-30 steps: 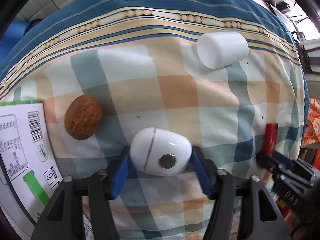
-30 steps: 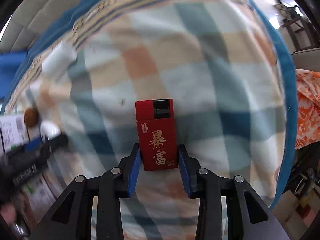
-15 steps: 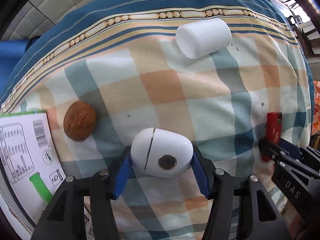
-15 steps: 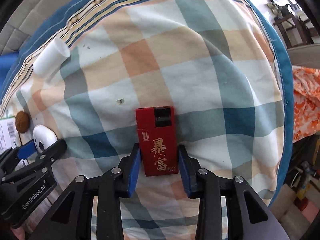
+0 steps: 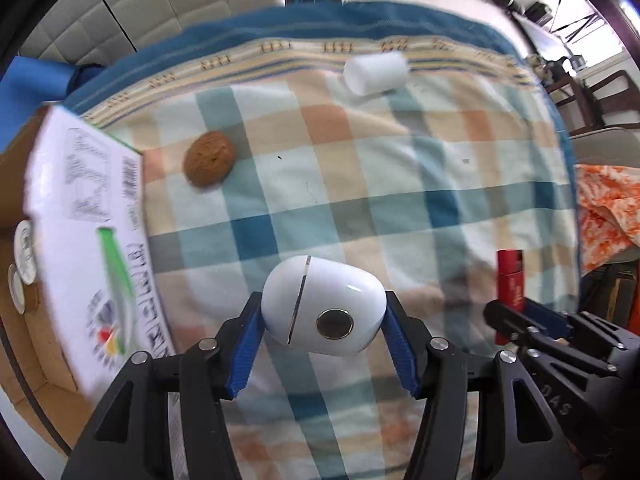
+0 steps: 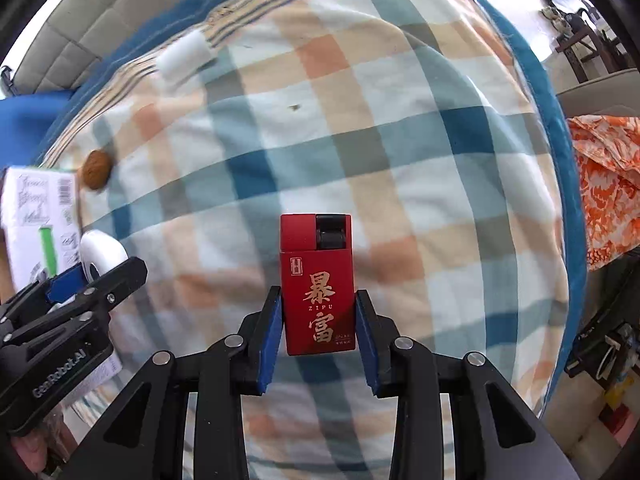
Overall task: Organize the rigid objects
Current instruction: 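Grasp the white egg-shaped case with the left tool while the right tool grasps the red packet, then carry the egg case and red packet into the box and open both tools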
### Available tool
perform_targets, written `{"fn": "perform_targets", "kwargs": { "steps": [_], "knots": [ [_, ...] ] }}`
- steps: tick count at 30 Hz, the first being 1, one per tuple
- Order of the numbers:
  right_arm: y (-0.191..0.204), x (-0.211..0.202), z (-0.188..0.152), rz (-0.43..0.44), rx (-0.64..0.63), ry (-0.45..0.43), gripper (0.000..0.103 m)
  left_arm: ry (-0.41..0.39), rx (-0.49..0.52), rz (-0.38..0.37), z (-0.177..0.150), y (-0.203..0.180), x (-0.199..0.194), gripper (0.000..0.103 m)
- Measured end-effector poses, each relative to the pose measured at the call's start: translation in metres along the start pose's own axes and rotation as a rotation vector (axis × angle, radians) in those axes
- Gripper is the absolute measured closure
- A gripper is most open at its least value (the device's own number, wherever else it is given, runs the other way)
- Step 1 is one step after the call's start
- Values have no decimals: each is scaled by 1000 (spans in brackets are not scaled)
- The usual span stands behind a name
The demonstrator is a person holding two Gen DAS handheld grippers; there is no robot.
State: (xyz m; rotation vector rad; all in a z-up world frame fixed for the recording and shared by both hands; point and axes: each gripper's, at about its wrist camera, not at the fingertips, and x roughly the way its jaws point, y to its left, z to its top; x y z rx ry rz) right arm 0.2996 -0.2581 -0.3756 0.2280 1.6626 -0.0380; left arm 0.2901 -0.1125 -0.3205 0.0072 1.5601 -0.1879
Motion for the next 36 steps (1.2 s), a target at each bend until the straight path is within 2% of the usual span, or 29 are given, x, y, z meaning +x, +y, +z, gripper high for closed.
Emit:
{"fn": "perform_targets", "kwargs": {
  "steps": [3,9,11,17,27,32,36],
  "knots": [
    [18,-23,-17,19,-21,-40,66,-54,2,-20,-17,1,-35,48],
    [50,-74,-44,54,-79,-122,67,-149,-9,-28,-43,32,-94,48],
    [60,-92,-58,59,-97,-146,67,-179,-15,-14,-36,56,-104,48],
    [117,-118,-91,63,-154,-191,67,-228,-52,21,-58,104,-123,48],
    [214,-125,-125,98,-283,-225,67,-266,-139,41,-89,186,-150,48],
    [258,-104,-128,101,-320,-198,67,-260,-203,33,-98,235,-150,48],
    [288,-73,-127,114,-333,-155,67,-219,-259,36,-100,279,-130,48]
  ]
}}
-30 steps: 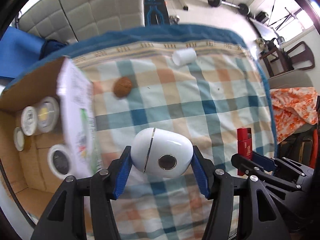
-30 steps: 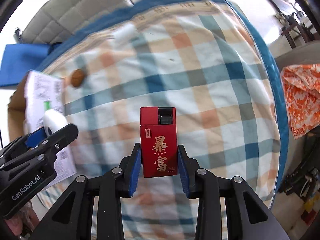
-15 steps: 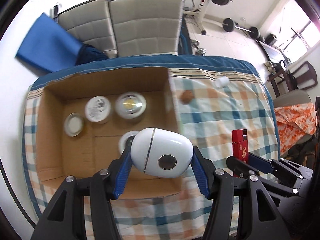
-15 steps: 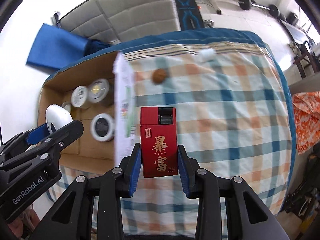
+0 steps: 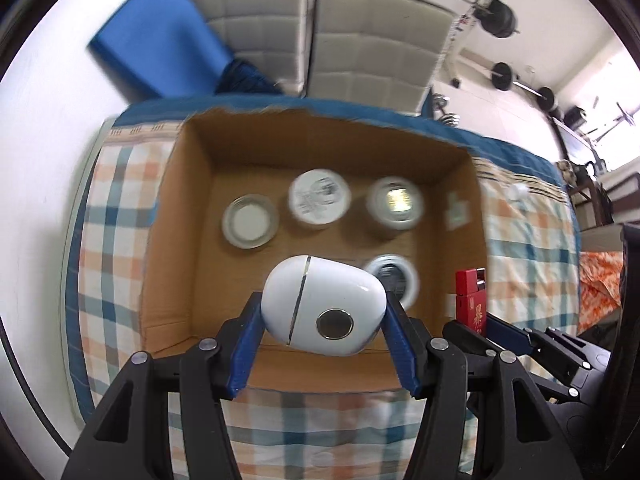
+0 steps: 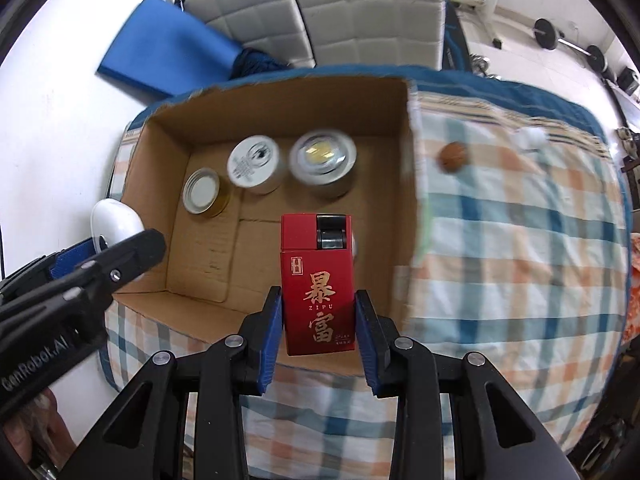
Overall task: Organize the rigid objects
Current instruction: 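Carry the egg case and red packet into the box and open both tools, then lift both tools out of the box toward the walnut and white cylinder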
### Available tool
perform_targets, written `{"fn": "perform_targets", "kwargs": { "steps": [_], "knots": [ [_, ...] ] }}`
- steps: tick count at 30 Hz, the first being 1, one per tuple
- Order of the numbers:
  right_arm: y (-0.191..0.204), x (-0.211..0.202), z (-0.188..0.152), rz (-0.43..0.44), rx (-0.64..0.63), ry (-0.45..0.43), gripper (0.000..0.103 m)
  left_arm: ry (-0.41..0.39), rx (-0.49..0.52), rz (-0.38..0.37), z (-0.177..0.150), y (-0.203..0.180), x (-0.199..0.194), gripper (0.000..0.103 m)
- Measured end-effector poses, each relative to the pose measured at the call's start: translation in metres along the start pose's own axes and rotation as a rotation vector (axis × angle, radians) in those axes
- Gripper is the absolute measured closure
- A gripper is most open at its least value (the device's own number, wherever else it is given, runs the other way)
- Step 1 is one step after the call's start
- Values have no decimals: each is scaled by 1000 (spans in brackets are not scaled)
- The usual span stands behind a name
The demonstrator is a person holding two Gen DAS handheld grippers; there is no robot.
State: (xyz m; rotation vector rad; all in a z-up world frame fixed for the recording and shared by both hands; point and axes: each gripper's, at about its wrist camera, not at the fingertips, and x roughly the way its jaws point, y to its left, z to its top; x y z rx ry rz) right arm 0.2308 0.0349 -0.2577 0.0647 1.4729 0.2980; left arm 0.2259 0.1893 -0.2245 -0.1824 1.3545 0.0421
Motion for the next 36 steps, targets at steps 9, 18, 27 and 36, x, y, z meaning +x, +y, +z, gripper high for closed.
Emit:
{"fn": "perform_targets", "kwargs": {
  "steps": [9,18,27,36],
  "knots": [
    [33,95,11,64,46,112,66,188,-79,-20,9,60,89,48],
    [50,157,15,65,59,207,66,345,-101,-20,5,79,148,48],
    [57,181,21,49,38,305,64,421,-146,-25,-7,90,159,47],
    [56,134,18,1,7,228,39,310,-117,-24,-8,75,97,43]
  ]
}}
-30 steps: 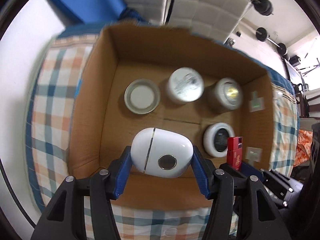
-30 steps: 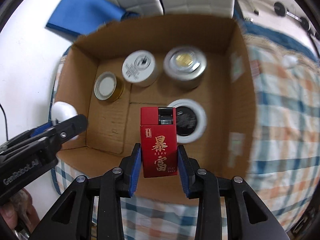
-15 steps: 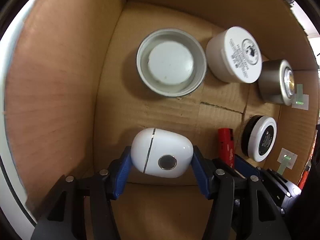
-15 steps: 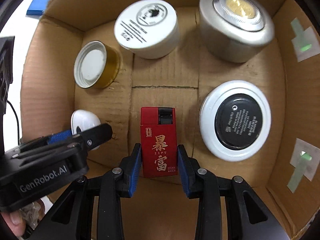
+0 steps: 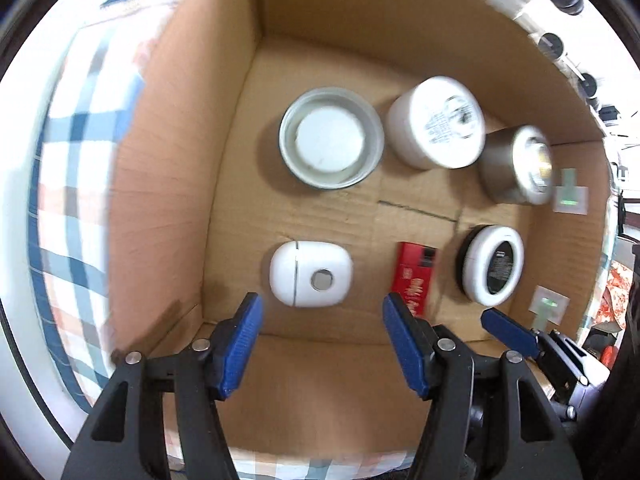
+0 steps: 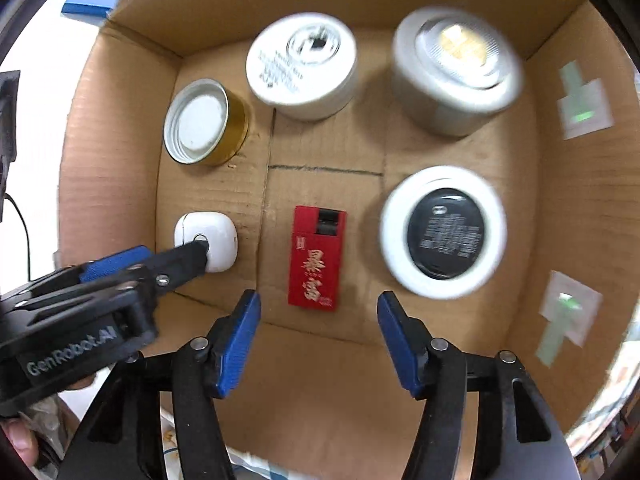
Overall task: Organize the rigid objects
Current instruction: 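Lift both tools out of the box toward the walnut and white cylinder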
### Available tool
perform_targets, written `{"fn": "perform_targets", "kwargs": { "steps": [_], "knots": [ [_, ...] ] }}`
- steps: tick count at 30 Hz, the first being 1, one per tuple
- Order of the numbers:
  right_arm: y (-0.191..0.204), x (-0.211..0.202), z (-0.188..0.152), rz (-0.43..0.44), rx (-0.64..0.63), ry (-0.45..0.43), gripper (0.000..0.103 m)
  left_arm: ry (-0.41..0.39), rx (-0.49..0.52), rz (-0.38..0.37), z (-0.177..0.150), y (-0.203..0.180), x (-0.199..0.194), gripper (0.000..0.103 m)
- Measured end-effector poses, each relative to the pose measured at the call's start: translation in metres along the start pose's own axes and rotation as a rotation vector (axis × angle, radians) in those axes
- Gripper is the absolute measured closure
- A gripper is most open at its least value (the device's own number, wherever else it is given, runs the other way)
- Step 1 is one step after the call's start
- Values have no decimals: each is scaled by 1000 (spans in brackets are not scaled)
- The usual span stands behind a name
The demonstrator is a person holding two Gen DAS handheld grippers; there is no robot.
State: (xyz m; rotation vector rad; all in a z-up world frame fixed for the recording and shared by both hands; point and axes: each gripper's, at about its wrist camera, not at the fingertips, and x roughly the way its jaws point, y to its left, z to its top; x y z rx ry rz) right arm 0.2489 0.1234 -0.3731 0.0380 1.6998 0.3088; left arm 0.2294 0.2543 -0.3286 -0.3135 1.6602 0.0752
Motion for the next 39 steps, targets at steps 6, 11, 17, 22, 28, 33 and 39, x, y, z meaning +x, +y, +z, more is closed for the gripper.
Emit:
{"fn": "perform_targets", "kwargs": {
  "steps": [6,11,17,22,28,33,39],
  "knots": [
    [-12,-38,-9,-54,9,-62,36,-101,36,7,-24,-18,-50,43],
    [-28,-72,-19,-60,16,-111,16,-165,60,15,-35,-36,-82,28],
    [-32,-119,-46,-86,-8,-183,0,-236,65,34,-51,-45,-108,12],
    [-32,-144,-64,-77,-26,-215,0,-266,80,49,-67,-52,-123,0],
    [-36,-174,-85,-70,-55,-251,0,-306,89,45,-84,-64,-137,0],
    [-48,-190,-93,-55,-49,-282,0,-335,100,42,-90,-82,-148,0],
    [-97,-204,-95,1,22,-294,0,-343,169,20,-84,-132,-150,0]
  ]
}}
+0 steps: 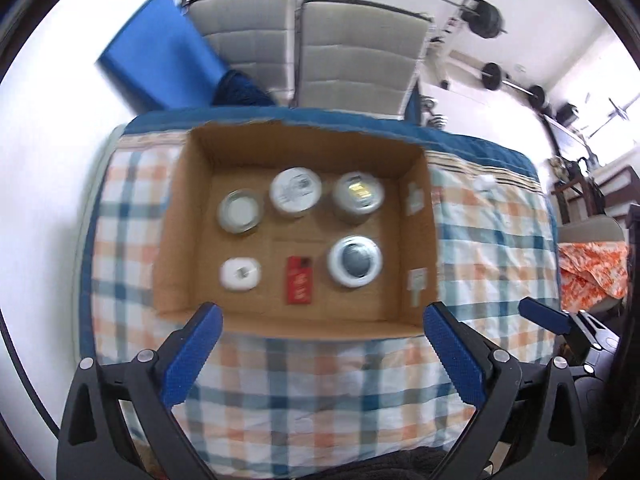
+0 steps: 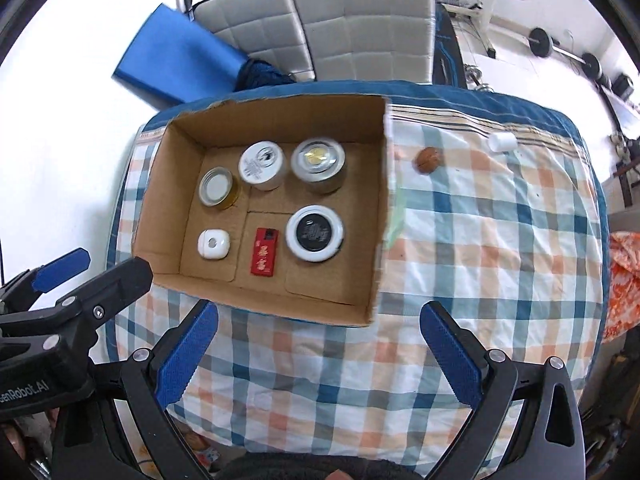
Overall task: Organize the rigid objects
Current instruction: 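Lift both tools out of the box toward the walnut and white cylinder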
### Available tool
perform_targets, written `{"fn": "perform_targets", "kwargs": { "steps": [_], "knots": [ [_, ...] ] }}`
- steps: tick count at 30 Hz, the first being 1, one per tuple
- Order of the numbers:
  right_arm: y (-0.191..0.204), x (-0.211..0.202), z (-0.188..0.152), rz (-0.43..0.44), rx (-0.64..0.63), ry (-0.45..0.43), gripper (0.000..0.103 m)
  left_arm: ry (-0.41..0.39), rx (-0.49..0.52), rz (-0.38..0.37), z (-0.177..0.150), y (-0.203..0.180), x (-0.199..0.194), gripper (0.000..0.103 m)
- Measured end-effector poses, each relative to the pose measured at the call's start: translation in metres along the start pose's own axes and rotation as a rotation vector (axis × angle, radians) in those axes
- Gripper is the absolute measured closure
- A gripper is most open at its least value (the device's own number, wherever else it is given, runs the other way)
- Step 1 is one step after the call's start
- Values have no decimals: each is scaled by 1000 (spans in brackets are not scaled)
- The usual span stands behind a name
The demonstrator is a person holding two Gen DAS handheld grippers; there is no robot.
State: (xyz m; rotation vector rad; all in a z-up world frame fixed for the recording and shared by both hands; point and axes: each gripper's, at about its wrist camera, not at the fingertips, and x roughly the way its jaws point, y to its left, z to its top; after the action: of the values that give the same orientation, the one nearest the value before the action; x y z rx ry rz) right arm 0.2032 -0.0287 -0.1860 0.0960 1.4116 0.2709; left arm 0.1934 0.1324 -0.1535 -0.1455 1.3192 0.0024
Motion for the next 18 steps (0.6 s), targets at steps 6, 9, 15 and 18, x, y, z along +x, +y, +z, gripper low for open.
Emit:
{"fn": "perform_targets", "kwargs": {
  "steps": [6,9,15,18],
  "knots": [
    [-99,-9,10,-67,138,3,0,8,142,-30,35,-86,30,0],
    [-150,-8,19,-106,200,13,0,15,210,-28,59,-133,57,0],
    [-232,15,49,-138,279,62,0,101,369,67,108,-199,131,3],
    [-257,34,66,-135,287,93,0,162,442,151,127,-220,174,9]
  ]
}}
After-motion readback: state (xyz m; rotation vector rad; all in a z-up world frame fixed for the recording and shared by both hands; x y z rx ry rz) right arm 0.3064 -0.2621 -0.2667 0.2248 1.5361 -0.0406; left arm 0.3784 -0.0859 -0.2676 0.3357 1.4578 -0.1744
